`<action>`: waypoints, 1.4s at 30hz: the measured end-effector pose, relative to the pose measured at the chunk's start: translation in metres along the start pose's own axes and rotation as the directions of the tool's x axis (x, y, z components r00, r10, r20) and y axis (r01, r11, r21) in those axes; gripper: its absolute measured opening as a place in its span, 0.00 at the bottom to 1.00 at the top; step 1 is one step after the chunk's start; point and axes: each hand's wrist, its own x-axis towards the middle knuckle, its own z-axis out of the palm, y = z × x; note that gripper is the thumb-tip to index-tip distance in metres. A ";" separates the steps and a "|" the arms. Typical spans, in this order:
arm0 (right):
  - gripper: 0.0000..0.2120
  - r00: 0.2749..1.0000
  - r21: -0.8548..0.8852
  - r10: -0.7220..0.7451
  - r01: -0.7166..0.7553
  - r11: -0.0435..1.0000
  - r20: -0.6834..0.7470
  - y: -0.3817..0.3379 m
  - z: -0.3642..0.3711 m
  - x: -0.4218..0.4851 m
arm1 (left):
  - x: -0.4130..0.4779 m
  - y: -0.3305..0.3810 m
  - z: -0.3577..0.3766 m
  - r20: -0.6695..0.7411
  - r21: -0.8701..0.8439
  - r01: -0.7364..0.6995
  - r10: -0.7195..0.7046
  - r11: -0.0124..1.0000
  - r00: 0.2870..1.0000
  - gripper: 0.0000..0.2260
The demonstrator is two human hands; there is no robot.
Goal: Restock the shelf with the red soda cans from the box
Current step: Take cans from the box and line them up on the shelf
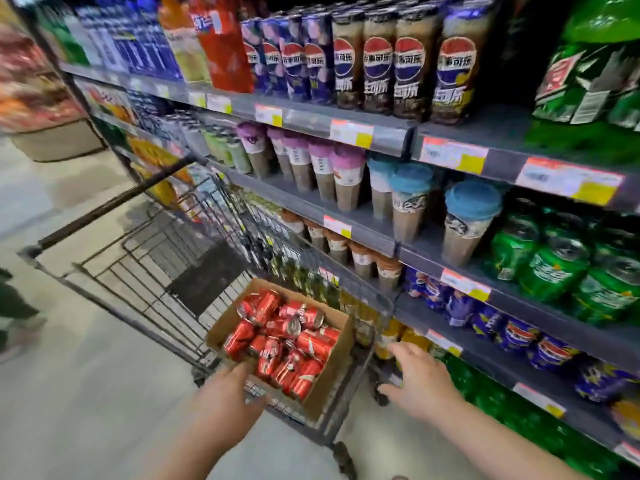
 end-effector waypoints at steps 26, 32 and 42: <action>0.31 0.878 0.346 0.417 -0.477 0.808 0.236 -0.141 0.133 0.193 | 0.354 -0.098 0.066 0.552 0.203 -0.438 0.267 0.876 0.790 0.26; 0.33 0.832 0.391 0.493 -0.555 0.735 0.256 -0.133 0.180 0.228 | 0.398 -0.093 0.131 0.591 0.245 -0.563 0.340 0.789 0.732 0.41; 0.20 0.628 0.584 0.684 -0.731 0.354 0.371 -0.099 0.255 0.291 | 0.419 -0.096 0.205 0.572 0.300 -0.616 0.379 0.729 0.727 0.45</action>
